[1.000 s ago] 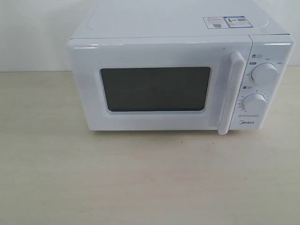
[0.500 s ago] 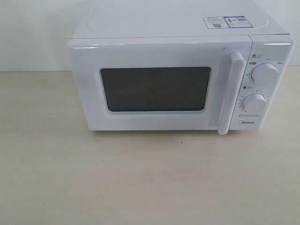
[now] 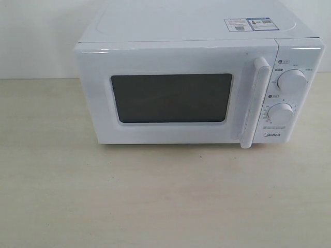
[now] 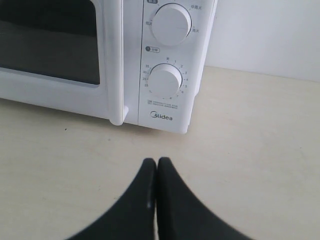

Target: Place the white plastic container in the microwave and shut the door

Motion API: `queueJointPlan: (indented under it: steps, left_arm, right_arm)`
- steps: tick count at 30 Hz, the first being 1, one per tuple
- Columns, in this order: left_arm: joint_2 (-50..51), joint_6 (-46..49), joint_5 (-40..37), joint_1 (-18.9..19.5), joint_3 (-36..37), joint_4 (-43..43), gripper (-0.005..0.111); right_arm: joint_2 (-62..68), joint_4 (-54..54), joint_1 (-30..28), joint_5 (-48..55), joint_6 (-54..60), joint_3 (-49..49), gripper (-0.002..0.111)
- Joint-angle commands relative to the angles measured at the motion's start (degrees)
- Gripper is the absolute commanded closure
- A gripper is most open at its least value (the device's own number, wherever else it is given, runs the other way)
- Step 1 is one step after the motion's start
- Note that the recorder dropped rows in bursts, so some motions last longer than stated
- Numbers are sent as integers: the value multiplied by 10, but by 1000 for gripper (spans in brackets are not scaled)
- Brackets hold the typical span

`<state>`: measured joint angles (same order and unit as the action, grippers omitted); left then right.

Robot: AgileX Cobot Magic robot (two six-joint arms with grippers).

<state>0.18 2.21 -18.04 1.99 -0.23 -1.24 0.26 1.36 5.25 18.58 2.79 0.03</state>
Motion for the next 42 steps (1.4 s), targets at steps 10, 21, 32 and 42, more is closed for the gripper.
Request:
queueJointPlan:
  steps: [10, 21, 32, 42]
  left_arm:
    - [-2, 4, 2, -1, 2, -3, 102]
    - [-2, 4, 2, -1, 2, -3, 102]
    - [-2, 5, 2, -1, 2, -3, 102]
    - [-2, 5, 2, -1, 2, -3, 102]
  right_arm:
    - [-3, 3, -1, -7, 1, 0, 109]
    - [-3, 3, -1, -7, 1, 0, 109]
    - [-3, 3, -1, 5, 1, 0, 109]
    - [-3, 3, -1, 5, 1, 0, 109]
